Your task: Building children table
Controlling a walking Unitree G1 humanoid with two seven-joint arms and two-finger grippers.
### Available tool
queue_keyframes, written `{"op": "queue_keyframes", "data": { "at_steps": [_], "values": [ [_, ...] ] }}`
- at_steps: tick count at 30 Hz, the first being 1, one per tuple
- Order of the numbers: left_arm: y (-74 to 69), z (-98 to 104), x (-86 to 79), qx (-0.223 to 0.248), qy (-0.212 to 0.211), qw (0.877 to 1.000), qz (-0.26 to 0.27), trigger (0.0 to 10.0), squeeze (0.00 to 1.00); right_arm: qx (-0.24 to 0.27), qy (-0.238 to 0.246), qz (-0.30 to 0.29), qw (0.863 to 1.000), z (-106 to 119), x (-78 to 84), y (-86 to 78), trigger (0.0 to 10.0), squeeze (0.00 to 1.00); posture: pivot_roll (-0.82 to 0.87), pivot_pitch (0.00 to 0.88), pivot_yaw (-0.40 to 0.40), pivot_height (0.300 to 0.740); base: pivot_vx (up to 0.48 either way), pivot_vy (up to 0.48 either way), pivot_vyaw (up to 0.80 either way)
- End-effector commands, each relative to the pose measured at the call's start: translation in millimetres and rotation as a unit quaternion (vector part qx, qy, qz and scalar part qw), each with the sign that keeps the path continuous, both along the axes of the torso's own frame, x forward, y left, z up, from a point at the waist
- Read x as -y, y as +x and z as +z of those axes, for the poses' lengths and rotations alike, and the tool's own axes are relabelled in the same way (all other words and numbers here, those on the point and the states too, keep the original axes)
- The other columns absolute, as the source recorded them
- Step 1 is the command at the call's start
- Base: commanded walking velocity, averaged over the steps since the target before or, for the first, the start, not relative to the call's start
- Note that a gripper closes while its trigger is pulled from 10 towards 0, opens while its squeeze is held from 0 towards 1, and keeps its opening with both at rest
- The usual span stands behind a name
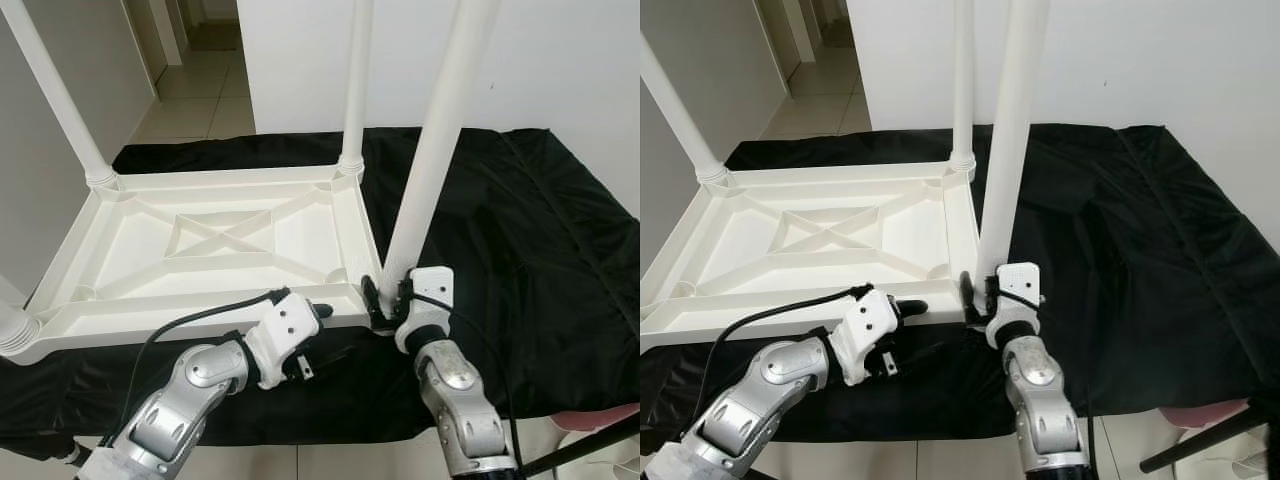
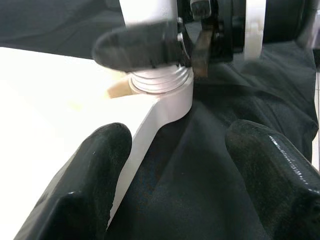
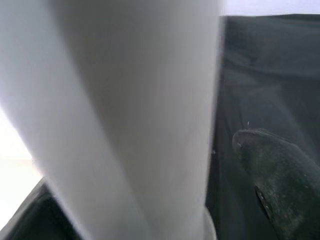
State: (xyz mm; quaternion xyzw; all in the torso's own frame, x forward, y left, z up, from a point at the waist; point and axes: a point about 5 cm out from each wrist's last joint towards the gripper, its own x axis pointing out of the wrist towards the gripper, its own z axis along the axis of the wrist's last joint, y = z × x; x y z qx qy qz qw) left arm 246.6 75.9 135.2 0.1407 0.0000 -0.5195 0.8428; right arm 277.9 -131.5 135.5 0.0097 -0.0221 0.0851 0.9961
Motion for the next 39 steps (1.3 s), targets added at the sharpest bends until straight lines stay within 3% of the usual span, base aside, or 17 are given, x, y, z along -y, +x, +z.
{"op": "queue_keyframes", "data": {
  "at_steps": [1, 2, 3, 6, 8, 13, 17, 18, 22, 23, 24, 26, 27, 37, 38, 39],
  "values": [
    [-1.4, -5, -4.1, -0.013, 0.007, 1.000, -0.013, 10.0, 0.00, 0.008, 0.008, 0.005, 1.000, 4, 1.4, 0.8, 10.0, 0.00, -0.06, 0.030, 0.058, 0.740, 0.000, 0.000, 0.00],
    [-3.0, -5, -4.5, -0.016, 0.008, 1.000, -0.018, 10.0, 0.00, 0.009, 0.001, 0.044, 0.999, 7, 6.1, 3.8, 10.0, 0.00, -0.06, 0.029, 0.060, 0.740, 0.000, 0.000, 0.00],
    [-3.0, -5, -4.5, -0.016, 0.008, 1.000, -0.018, 10.0, 0.00, 0.009, 0.001, 0.044, 0.999, 7, 6.1, 3.8, 10.0, 0.00, -0.06, 0.029, 0.060, 0.740, 0.000, 0.000, 0.00],
    [-7.1, -5, -6.0, -0.020, 0.011, 0.999, -0.029, 10.0, 0.00, 0.013, -0.047, 0.177, 0.983, 16, 12.4, 11.2, 10.0, 0.00, -0.06, 0.037, 0.064, 0.740, 0.000, 0.000, 0.00],
    [-7.1, -5, -6.0, -0.020, 0.011, 0.999, -0.029, 10.0, 0.00, 0.013, -0.047, 0.177, 0.983, 16, 12.4, 11.2, 10.0, 0.00, -0.06, 0.037, 0.064, 0.740, 0.000, 0.000, 0.00],
    [-3.9, 1, -5.5, -0.021, -0.004, 0.999, -0.026, 10.0, 0.00, 0.004, -0.079, 0.277, 0.958, 15, 13.5, 21.4, 10.0, 0.00, -0.06, 0.045, 0.069, 0.740, 0.000, 0.000, 0.00],
    [-3.6, 1, -5.7, -0.020, -0.004, 0.999, -0.026, 10.0, 0.00, 0.004, -0.082, 0.286, 0.955, 15, 12.9, 23.2, 10.0, 0.00, -0.06, 0.047, 0.071, 0.740, 0.000, 0.000, 0.00],
    [-3.5, 2, -6.1, -0.020, -0.003, 1.000, -0.025, 10.0, 0.00, -0.003, -0.096, 0.320, 0.942, 13, 10.5, 28.4, 10.0, 0.00, -0.05, 0.047, 0.074, 0.740, 0.000, 0.000, 0.00],
    [-3.0, 3, -6.6, -0.019, -0.004, 1.000, -0.023, 10.0, 0.00, -0.008, -0.109, 0.338, 0.935, 12, 10.1, 32.3, 10.0, 0.00, -0.04, 0.044, 0.077, 0.740, 0.000, 0.000, 0.00],
    [-2.8, 4, -6.9, -0.018, -0.004, 1.000, -0.023, 10.0, 0.00, -0.011, -0.113, 0.347, 0.931, 11, 11.0, 33.6, 8.7, 0.00, -0.04, 0.042, 0.078, 0.740, 0.000, 0.000, 0.00],
    [-2.9, 4, -7.0, -0.018, -0.003, 1.000, -0.024, 10.0, 0.00, -0.014, -0.117, 0.352, 0.929, 10, 12.3, 34.6, 4.8, 0.00, -0.04, 0.040, 0.079, 0.740, 0.000, 0.000, 0.00],
    [-3.0, 4, -7.1, -0.018, -0.003, 1.000, -0.024, 10.0, 0.00, -0.015, -0.119, 0.357, 0.926, 9, 13.6, 35.5, 4.8, 0.00, -0.04, 0.040, 0.079, 0.740, 0.000, 0.000, 0.00],
    [-2.9, 4, -7.5, -0.018, -0.002, 1.000, -0.024, 10.0, 0.00, -0.017, -0.118, 0.361, 0.925, 9, 15.2, 36.3, 0.0, 0.00, -0.03, 0.038, 0.078, 0.740, 0.000, 0.000, 0.00],
    [-2.1, 2, -9.6, -0.022, 0.000, 1.000, -0.019, 10.0, 0.00, -0.024, -0.116, 0.367, 0.923, 3, 22.4, 37.0, 0.0, 0.00, -0.03, 0.047, 0.078, 0.740, 0.000, 0.000, 0.00],
    [-2.4, 2, -9.1, -0.023, 0.001, 1.000, -0.020, 10.0, 0.00, -0.025, -0.110, 0.352, 0.929, 2, 25.8, 37.9, 10.0, 0.00, -0.04, 0.046, 0.078, 0.740, 0.000, 0.000, 0.00],
    [-2.4, 2, -9.1, -0.023, 0.001, 1.000, -0.020, 10.0, 0.00, -0.025, -0.110, 0.352, 0.929, 2, 25.8, 37.9, 10.0, 0.00, -0.04, 0.046, 0.078, 0.740, 0.000, 0.000, 0.00]
  ]
}}
